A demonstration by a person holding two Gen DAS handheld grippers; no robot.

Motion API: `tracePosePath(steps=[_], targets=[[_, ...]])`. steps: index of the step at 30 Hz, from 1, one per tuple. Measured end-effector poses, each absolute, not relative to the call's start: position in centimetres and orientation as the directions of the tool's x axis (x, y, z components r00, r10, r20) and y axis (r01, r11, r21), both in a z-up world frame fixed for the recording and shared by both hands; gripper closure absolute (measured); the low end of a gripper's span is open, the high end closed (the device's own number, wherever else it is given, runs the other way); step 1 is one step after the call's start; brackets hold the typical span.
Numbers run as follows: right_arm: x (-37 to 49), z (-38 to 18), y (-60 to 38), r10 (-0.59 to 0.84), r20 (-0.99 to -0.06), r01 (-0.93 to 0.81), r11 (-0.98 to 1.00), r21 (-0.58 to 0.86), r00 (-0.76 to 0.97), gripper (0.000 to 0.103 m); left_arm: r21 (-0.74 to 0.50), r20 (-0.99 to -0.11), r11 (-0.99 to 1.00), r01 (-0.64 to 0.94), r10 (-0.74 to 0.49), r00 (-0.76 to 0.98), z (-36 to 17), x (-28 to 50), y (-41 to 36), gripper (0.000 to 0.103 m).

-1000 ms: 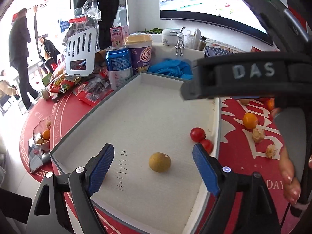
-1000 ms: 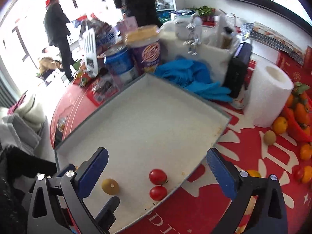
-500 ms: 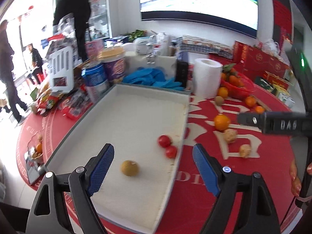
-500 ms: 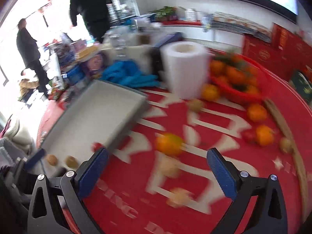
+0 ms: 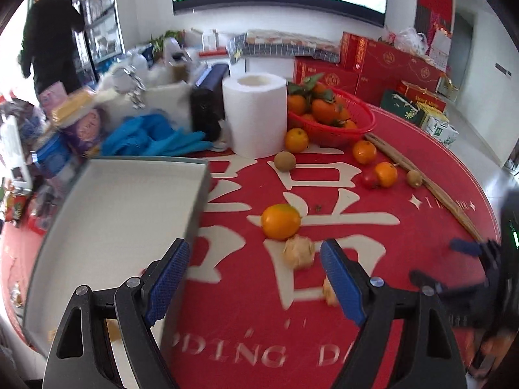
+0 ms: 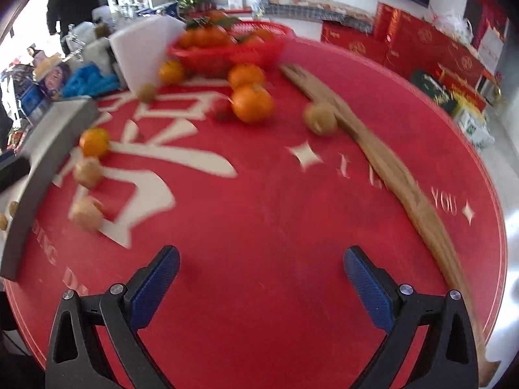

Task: Organize fruits
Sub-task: 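Return the left tool to the table and grasp a mandarin orange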

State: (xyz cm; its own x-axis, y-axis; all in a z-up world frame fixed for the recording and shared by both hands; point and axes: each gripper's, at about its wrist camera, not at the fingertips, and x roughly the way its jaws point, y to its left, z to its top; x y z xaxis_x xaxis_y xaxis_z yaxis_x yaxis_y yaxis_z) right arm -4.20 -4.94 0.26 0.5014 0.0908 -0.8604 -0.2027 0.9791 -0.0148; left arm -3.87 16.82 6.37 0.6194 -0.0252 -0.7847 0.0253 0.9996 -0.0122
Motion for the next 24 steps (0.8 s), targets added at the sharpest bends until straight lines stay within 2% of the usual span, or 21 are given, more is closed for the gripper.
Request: tracePosePath(steps=[3, 11, 14, 16, 24], targets=[[-4.4, 0.0, -5.2, 0.1, -0.843, -0.206, 0.979, -0.012, 0.528, 0.0, -0.036, -0.813, 0.999, 0.011, -0.035, 0.581, 5.3, -1.6, 16.3, 0.022], [-4.5, 0.0, -5.1, 0.105, -0.824, -0.204, 0.979, -0.013, 0.556, 0.0, 0.01, -0.853, 1.0, -0.003, 0.01, 0.522, 2.7, 1.0, 14.6, 0.025], [-4.8, 0.1, -5.0, 0.104, -0.822, -0.204, 0.979, -0.014, 0.559, 0.0, 0.017, -0.87, 1.0, -0.013, 0.021, 0.493, 1.9, 1.6, 14.4, 0.036], [-4.7, 0.1, -5.0, 0.105, -0.822, -0.204, 0.979, -0.014, 0.56, 0.0, -0.001, -0.874, 1.0, -0.021, 0.009, 0.487, 1.5, 1.8, 14.5, 0.056], [-4.8, 0.1, -5.0, 0.101, -0.818, -0.198, 0.98, -0.015, 0.567, 0.0, -0.029, -0.841, 0.998, -0.049, 0.002, 0.541, 2.5, 0.5, 15.6, 0.059]])
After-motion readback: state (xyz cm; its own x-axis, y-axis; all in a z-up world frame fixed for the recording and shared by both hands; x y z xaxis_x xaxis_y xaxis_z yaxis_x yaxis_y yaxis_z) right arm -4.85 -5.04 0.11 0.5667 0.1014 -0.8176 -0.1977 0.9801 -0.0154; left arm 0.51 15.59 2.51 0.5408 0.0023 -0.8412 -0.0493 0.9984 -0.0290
